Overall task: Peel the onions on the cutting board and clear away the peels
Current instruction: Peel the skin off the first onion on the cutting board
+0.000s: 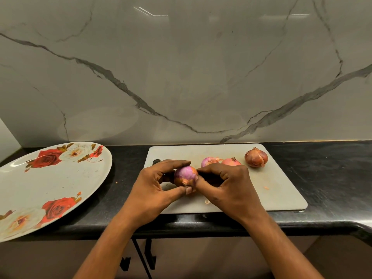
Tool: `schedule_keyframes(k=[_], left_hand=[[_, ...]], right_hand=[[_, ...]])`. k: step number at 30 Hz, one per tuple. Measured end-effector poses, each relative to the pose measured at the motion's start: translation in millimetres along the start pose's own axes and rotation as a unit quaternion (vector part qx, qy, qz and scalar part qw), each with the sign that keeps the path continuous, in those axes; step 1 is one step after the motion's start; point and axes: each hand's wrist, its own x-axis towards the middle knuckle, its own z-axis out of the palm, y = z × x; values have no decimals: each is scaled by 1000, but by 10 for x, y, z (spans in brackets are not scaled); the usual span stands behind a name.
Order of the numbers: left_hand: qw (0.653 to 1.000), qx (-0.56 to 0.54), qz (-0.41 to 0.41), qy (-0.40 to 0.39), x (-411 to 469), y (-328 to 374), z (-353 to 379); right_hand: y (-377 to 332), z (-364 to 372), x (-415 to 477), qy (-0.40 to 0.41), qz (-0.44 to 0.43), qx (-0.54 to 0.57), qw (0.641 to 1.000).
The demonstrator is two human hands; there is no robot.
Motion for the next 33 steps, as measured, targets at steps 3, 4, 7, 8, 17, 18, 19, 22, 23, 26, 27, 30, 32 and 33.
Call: schedule_keyframes(k=[3, 4, 7, 8, 17, 18, 19, 22, 23, 26, 27, 30, 32, 33], left_hand=[[1000, -9, -2, 0, -4, 8, -3], [1000, -14, -4, -1, -6, 6, -5], [1000, -22, -12, 4, -8, -3, -6], [1000, -23, -16, 8, -7, -2, -3], [999, -18, -38, 25, -1, 36, -12], [999, -16, -40, 26, -2, 39, -12], [999, -14, -42, 26, -3, 44, -11], [998, -16, -47, 26, -3, 46, -10], [998, -17, -48, 25, -4, 48, -11], [998, -17, -49, 24, -2, 53, -13], [998, -20, -49, 24, -2, 56, -12], [997, -43, -51, 27, 1, 64, -12], [996, -65, -51, 26, -3, 69, -15], [996, -75, -49, 26, -3, 69, -18]], right_hand=[[7, -8, 15, 9, -7, -9, 1000], [14, -6, 20, 11, -9, -11, 1000], [31, -5, 35, 20, -16, -6, 1000], [23, -8, 33, 23, -18, -2, 1000], [20, 0, 4, 19, -26, 4, 999], [28, -3, 3, 19, -32, 2, 999], [32, -3, 0, 18, -36, 2, 999], [43, 2, 7, 17, -36, 3, 999], [44, 5, 15, 17, -36, 4, 999], [48, 9, 34, 25, -37, 10, 999], [49, 10, 35, 32, -32, 11, 999], [74, 14, 29, 55, 6, 25, 998], [94, 20, 25, 63, 35, 49, 996], [98, 21, 25, 65, 47, 58, 995]])
